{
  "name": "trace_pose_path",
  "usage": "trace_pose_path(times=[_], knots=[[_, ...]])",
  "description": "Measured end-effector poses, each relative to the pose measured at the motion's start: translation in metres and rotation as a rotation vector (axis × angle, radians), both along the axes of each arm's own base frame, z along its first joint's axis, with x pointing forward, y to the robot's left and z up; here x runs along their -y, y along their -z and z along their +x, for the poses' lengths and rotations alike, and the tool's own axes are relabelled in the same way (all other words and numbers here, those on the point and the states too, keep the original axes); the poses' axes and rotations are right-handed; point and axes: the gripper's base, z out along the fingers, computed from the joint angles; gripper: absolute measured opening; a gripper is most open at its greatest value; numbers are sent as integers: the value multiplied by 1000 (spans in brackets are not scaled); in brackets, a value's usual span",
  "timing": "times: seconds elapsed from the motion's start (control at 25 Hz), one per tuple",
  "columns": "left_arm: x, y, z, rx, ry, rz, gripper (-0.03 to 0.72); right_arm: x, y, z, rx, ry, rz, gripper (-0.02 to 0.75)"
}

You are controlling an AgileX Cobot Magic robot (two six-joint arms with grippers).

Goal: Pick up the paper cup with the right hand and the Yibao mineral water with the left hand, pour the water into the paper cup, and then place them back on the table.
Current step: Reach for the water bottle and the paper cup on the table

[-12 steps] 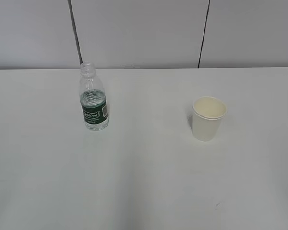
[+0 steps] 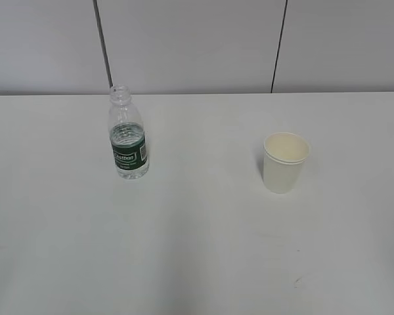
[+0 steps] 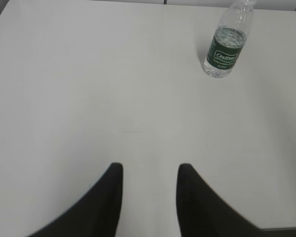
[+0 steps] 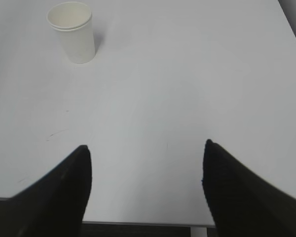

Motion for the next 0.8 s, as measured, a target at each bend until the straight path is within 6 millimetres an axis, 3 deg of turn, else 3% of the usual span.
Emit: trace_pose_path(times=[0.32, 0.64, 0.8], knots=[[0, 0, 0, 0, 0, 0, 238, 0, 0, 0, 0, 0, 0, 551], [1, 0, 0, 0, 6, -9, 238, 0, -25, 5, 246, -6, -3, 551], [5, 0, 0, 0, 37, -53, 238, -1, -35, 17, 300, -10, -5, 551]])
